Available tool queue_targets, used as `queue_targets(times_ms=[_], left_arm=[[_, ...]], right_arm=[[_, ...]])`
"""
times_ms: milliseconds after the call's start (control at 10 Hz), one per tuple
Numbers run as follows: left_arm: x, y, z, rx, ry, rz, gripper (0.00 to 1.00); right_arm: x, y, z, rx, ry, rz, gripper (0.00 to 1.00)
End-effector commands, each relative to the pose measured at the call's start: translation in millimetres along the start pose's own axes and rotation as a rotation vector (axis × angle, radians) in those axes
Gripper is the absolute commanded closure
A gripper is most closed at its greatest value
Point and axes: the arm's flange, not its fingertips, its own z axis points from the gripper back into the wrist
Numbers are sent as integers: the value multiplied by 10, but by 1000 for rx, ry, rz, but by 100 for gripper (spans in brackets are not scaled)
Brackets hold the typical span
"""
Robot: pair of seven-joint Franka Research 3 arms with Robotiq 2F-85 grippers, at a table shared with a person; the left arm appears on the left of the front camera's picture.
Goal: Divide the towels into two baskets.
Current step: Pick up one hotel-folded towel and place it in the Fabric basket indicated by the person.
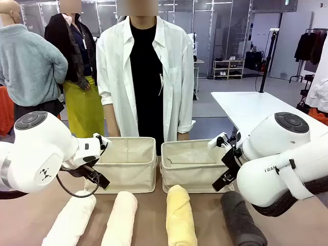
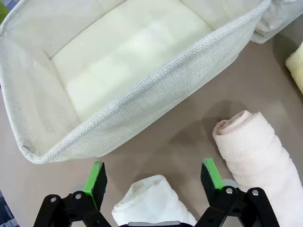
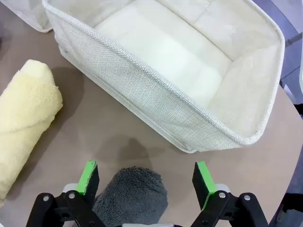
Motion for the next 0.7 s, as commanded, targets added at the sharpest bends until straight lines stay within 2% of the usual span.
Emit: queue_targets(times_ms=[0,600], left_arm=[[1,-2,0,0,0,0,0],[1,-2,0,0,0,0,0]], right_arm=[[0,0,0,0,0,0,0],[0,0,0,0,0,0,0]])
